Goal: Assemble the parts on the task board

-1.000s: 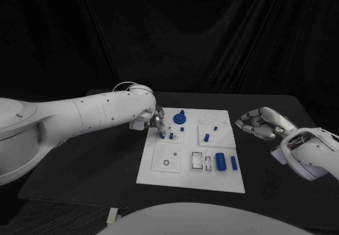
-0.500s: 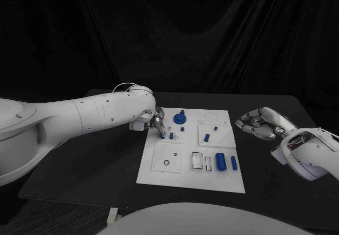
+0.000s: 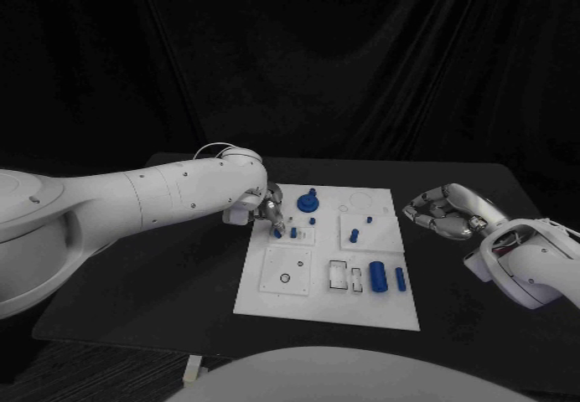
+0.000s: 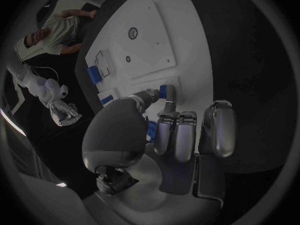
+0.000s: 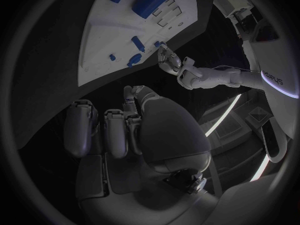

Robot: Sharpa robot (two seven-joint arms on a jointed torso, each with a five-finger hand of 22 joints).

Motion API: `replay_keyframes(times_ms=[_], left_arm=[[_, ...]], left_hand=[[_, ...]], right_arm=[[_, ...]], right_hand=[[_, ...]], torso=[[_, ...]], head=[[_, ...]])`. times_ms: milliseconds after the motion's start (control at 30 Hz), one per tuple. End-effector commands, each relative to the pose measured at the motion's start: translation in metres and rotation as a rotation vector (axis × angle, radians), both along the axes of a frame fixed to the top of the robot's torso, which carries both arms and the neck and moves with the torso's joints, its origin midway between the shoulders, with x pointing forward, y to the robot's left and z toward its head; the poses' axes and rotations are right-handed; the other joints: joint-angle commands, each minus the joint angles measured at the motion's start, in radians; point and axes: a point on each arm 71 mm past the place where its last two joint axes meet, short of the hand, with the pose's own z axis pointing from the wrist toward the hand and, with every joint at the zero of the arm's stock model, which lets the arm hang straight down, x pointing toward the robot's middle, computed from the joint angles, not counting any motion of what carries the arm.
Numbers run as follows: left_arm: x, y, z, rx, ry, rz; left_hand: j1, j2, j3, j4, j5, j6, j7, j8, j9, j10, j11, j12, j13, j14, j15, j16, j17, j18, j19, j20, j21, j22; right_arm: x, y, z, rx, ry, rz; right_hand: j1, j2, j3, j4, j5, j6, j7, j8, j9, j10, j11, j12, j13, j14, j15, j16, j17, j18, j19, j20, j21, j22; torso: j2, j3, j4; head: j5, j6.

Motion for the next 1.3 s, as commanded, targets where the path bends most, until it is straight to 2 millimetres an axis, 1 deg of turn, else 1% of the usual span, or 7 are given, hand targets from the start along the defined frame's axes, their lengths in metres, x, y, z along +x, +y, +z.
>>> replay_keyframes(times_ms=[33,900,1000,1300], left_arm=[[-0.0015,-0.0030,-0.0026,-0.021,-0.001,-0.003],[-0.0004,-0.0014,-0.0028,-0.014,-0.005,0.006],[-0.0008,-0.0018,-0.0028,-0.013,-0.004,0.005],[-0.0013,-0.0001,-0.0028,-0.008,-0.003,0.010]], left_hand=[[-0.003,0.010,0.007,-0.012,-0.001,0.000,-0.004,-0.004,-0.001,0.106,0.004,0.003,0.263,0.106,0.004,0.003,0.263,0.015,-0.009,-0.001,-0.004,0.193],[-0.005,0.016,0.009,-0.014,0.001,0.001,-0.004,-0.006,-0.001,0.106,0.005,0.003,0.263,0.106,0.004,0.003,0.263,0.016,-0.010,-0.001,-0.005,0.192],[-0.005,0.016,0.009,-0.014,0.001,0.001,-0.004,-0.006,-0.001,0.106,0.005,0.003,0.263,0.106,0.004,0.003,0.263,0.016,-0.010,-0.001,-0.005,0.192],[-0.005,0.016,0.010,-0.015,0.003,0.001,-0.003,-0.007,-0.001,0.105,0.005,0.003,0.263,0.106,0.004,0.003,0.263,0.016,-0.011,-0.001,-0.007,0.192]], right_arm=[[-0.0003,-0.0009,-0.0015,-0.006,0.012,-0.007],[0.0000,-0.0001,-0.0021,-0.008,0.017,-0.007],[0.0002,0.0000,-0.0022,-0.009,0.018,-0.007],[0.0005,0.0003,-0.0025,-0.009,0.020,-0.007]], right_hand=[[-0.009,0.003,0.004,0.000,0.004,0.003,0.004,-0.002,0.001,0.106,-0.005,0.001,0.261,0.080,-0.007,-0.007,0.165,0.002,0.015,-0.006,-0.004,0.187],[-0.008,0.004,0.006,-0.001,0.004,0.003,0.004,-0.002,0.001,0.106,-0.005,0.001,0.261,0.080,-0.007,-0.007,0.165,0.002,0.014,-0.006,-0.005,0.186],[-0.008,0.004,0.006,-0.001,0.004,0.003,0.004,-0.002,0.001,0.106,-0.005,0.001,0.261,0.080,-0.007,-0.007,0.165,0.002,0.014,-0.006,-0.005,0.186],[-0.008,0.004,0.007,-0.002,0.004,0.003,0.004,-0.002,0.001,0.106,-0.005,0.001,0.261,0.080,-0.007,-0.008,0.164,0.002,0.014,-0.006,-0.006,0.186]], torso=[[0.000,0.0000,-0.0002],[0.000,-0.0001,0.0003],[-0.001,-0.0005,0.0002],[-0.001,0.0002,0.0001]], head=[[-0.001,0.000],[0.000,0.000],[0.002,0.000],[0.004,0.000]])
